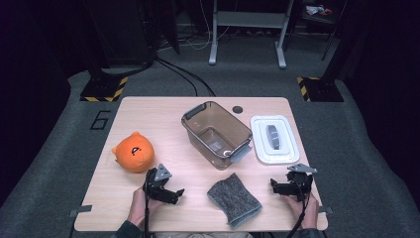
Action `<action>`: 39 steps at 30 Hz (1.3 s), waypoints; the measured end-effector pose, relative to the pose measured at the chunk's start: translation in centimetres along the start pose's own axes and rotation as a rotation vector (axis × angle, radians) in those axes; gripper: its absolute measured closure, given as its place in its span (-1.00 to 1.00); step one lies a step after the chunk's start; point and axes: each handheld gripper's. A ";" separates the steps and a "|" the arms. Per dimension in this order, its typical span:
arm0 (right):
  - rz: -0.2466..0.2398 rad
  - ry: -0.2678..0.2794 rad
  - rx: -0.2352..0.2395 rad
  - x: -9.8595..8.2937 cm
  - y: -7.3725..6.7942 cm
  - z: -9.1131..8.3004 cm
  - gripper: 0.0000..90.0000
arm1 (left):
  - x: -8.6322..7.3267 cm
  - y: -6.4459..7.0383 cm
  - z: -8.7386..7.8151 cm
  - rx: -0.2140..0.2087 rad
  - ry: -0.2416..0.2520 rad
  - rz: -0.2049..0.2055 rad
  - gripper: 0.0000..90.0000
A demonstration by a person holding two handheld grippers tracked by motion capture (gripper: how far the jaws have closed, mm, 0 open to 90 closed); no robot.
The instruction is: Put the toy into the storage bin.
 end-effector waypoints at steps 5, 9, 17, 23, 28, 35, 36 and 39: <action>-0.004 -0.001 0.001 0.0 0.0 0.0 -1.00 | 0.8 -1.4 -2.8 0.003 0.070 -0.023 -0.94; 0.000 0.000 0.000 0.0 0.0 0.0 -1.00 | 1.4 -2.8 -4.8 0.005 0.109 -0.029 -0.95; -0.001 0.000 0.000 0.0 0.0 0.0 -1.00 | 2.6 -6.6 -8.4 0.057 0.172 -0.020 -0.95; -0.001 0.000 0.000 0.0 0.0 0.0 -1.00 | 2.8 -10.6 -10.1 0.101 0.169 -0.044 -0.94; 0.000 0.000 0.000 0.0 0.0 0.0 -1.00 | 2.1 -13.1 -9.8 0.131 0.134 -0.061 -0.94; 0.000 0.000 -0.002 0.0 0.0 0.0 -1.00 | 0.9 -14.8 -7.9 0.097 0.074 -0.101 -0.92; 0.000 -0.001 -0.001 0.0 0.0 0.0 -1.00 | 0.7 -14.8 -7.5 0.094 0.075 -0.106 -0.89; -0.004 -0.001 -0.002 0.0 0.0 0.0 -1.00 | 0.6 -15.0 -7.1 0.074 0.062 -0.127 -0.86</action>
Point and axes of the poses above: each handheld gripper's, and its own axes: z roughly forward along the jaws, x roughly out of its top, y roughly to its right, and after that the axes turned 6 degrees about -y, right-handed
